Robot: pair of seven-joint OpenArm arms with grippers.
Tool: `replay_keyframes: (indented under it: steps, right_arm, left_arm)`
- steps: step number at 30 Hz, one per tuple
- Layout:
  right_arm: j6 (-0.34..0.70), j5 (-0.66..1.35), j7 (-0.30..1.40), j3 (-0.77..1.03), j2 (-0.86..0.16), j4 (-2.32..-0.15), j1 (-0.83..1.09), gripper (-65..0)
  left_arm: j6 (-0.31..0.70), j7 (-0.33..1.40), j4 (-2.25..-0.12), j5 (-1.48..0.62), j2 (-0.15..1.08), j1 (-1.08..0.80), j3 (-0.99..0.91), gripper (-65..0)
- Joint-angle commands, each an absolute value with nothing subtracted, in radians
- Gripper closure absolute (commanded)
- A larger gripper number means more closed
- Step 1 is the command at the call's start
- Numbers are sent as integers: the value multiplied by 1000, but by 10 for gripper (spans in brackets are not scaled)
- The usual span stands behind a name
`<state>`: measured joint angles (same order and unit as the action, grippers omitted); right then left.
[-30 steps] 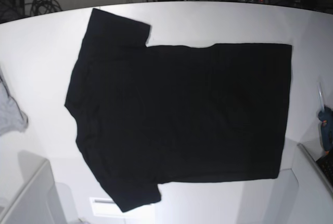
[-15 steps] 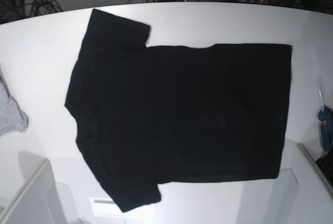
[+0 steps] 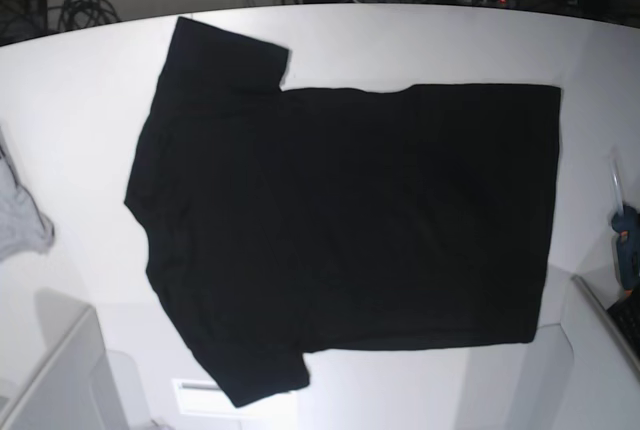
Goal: Fold the T-shirt properly
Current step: 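Lower both grippers to the shirt's shoulder corners and grasp them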
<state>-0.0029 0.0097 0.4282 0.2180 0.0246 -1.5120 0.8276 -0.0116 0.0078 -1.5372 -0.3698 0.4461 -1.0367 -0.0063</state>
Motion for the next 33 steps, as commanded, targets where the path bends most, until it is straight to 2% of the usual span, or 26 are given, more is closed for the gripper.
replay_keyframes:
  steps: [1, 10, 17, 19, 22, 25, 27, 28, 29, 33]
  right_arm:
    - [-5, 30, 435, 242, 41, -1572, 858, 0]
    - [-5, 225, 544, 438, 61, -1949, 901, 0]
    - [-2, 429, 545, 478, 53, -2011, 799, 0]
    - [31, 498, 545, 478, 53, -2011, 768, 0]
    - [154, 599, 545, 479, 53, -1998, 710, 0]
    - [237, 636, 547, 479, 53, -1980, 664, -219]
    - [266, 639, 561, 479, 53, -1954, 642, -342]
    - [272, 639, 567, 479, 53, -1939, 630, -377]
    - [274, 639, 568, 481, 53, -1919, 619, -392]
    - [275, 639, 565, 481, 53, -1828, 581, -384]
  left_arm:
    - [-5, -5, -1580, -377, 458, -1078, -19, 0]
    - [-5, -5, -1810, -374, 456, -1225, -222, 0]
    - [-5, -5, -1910, -384, 453, -1236, -302, 0]
    - [-5, 1, -1926, -386, 452, -1208, -306, 0]
    - [-4, 2, -1926, -450, 438, -1155, -308, 0]
    - [-4, 4, -1922, -558, 441, -1110, -308, 0]
    - [-4, 4, -1920, -628, 443, -1090, -308, 0]
    - [-4, 4, -1919, -657, 443, -1079, -308, 0]
    - [-4, 4, -1914, -682, 443, -1070, -308, -71]
    - [-4, 4, -1877, -725, 437, -1029, -308, -342]
